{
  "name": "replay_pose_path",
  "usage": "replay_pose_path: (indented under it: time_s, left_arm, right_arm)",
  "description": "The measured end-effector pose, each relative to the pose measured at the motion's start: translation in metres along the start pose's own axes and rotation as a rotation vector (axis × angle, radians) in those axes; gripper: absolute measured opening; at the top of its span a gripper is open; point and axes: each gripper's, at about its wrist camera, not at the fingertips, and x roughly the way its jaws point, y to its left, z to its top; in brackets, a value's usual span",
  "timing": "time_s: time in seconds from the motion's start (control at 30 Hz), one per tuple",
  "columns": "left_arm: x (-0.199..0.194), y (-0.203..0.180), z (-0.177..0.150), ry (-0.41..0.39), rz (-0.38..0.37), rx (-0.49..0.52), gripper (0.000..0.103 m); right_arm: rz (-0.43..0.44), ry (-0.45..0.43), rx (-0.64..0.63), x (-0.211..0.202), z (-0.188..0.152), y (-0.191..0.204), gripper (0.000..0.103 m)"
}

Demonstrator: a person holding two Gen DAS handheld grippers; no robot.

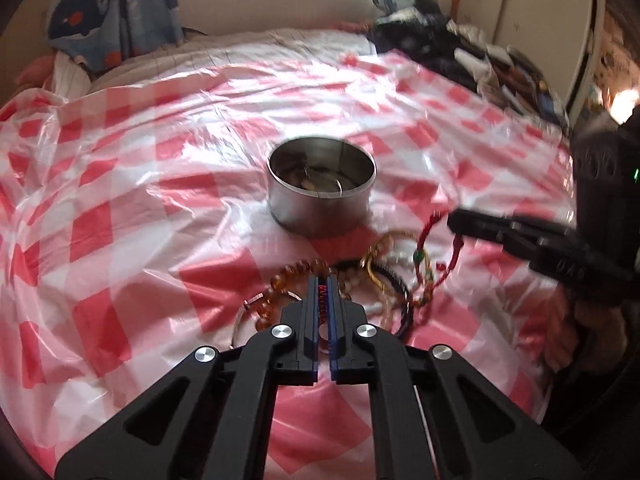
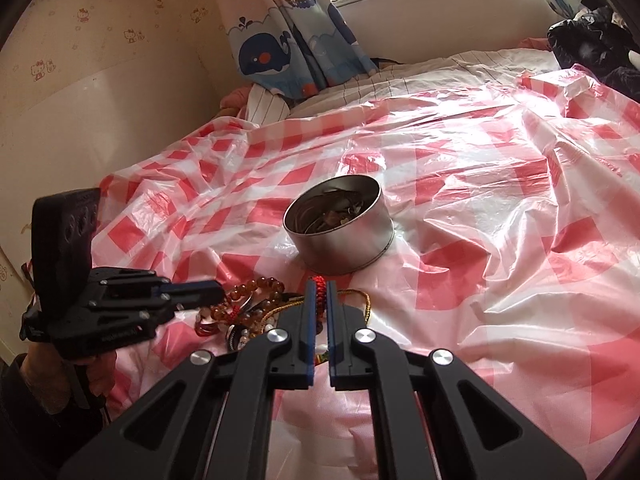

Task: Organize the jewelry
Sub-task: 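Carry the red string bracelet over the tin with the right gripper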

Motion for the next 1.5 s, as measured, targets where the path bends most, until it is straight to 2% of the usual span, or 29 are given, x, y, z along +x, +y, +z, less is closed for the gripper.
replay_pose_path:
  time_s: [0.13, 0.23, 0.63, 0.93, 1.3, 1.5]
  left_arm:
    - [-0.015, 0.01, 0.006, -0.086, -0.04, -0.067, 0.003]
    - [-0.019, 0.015, 0.008, -0.104, -0.085, -0.104, 0.003]
    - [-0.008, 0.007, 0.006, -0.089, 0.006, -0.073, 0.003]
    - [0.009, -0.014, 0.005, -0.101, 0.11, -0.074, 0.004]
    - [0.005, -0.025, 0.012, -0.152, 0.148, -0.073, 0.003]
    - [0.005, -0.03, 0.022, -0.161, 0.142, -0.068, 0.003]
  right_arm:
    - [0.0, -0.008, 0.0, 0.0, 0.0, 0.0, 0.005]
    - [0.001, -0.002, -0.003, 0.001, -0.001, 0.0, 0.005]
    - [0.002, 0.005, -0.023, 0.005, -0.003, 0.006, 0.005]
    - [0.001, -0.049, -0.056, -0.002, 0.001, 0.014, 0.005]
    - [0.012, -0.097, -0.042, -0.005, 0.01, 0.014, 0.005]
    - [0.029, -0.11, -0.033, -0.001, 0.02, 0.014, 0.005]
